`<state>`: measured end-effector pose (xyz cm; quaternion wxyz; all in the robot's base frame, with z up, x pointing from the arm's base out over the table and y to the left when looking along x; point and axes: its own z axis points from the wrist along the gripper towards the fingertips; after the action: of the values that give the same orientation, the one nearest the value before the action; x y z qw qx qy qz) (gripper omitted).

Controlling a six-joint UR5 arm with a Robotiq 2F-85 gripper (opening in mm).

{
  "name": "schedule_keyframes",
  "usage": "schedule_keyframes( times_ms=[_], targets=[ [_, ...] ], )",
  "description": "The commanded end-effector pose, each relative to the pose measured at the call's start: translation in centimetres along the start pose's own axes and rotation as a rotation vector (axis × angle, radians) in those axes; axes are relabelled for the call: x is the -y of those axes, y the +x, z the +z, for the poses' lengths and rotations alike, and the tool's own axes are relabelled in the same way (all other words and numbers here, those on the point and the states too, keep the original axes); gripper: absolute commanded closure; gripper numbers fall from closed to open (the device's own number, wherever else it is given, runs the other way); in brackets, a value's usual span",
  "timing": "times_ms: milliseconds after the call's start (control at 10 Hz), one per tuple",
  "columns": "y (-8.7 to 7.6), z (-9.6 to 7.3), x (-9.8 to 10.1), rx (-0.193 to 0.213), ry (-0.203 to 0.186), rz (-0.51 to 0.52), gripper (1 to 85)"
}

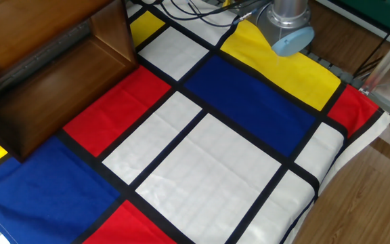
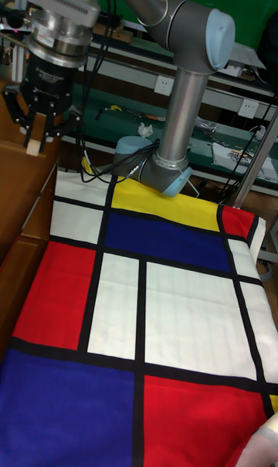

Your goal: Put the object on the shelf

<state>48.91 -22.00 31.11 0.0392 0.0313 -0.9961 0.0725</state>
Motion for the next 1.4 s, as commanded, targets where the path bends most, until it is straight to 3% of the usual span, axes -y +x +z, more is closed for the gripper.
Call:
schedule_keyframes(
  times_ms=[0,200,400,1300],
  targets=[
    [-1.4,1.3,0.3,0.045,-0.036,-0.019,84.7],
    [-2.3,1.5,-0.1,0.074,-0.053,-0.017,84.7],
    [-3.1,2.0,0.5,0.094,-0.032,-0.033,84.7],
    [-3.7,3.1,0.3,0.095,-0.043,-0.034,84.7]
  ],
)
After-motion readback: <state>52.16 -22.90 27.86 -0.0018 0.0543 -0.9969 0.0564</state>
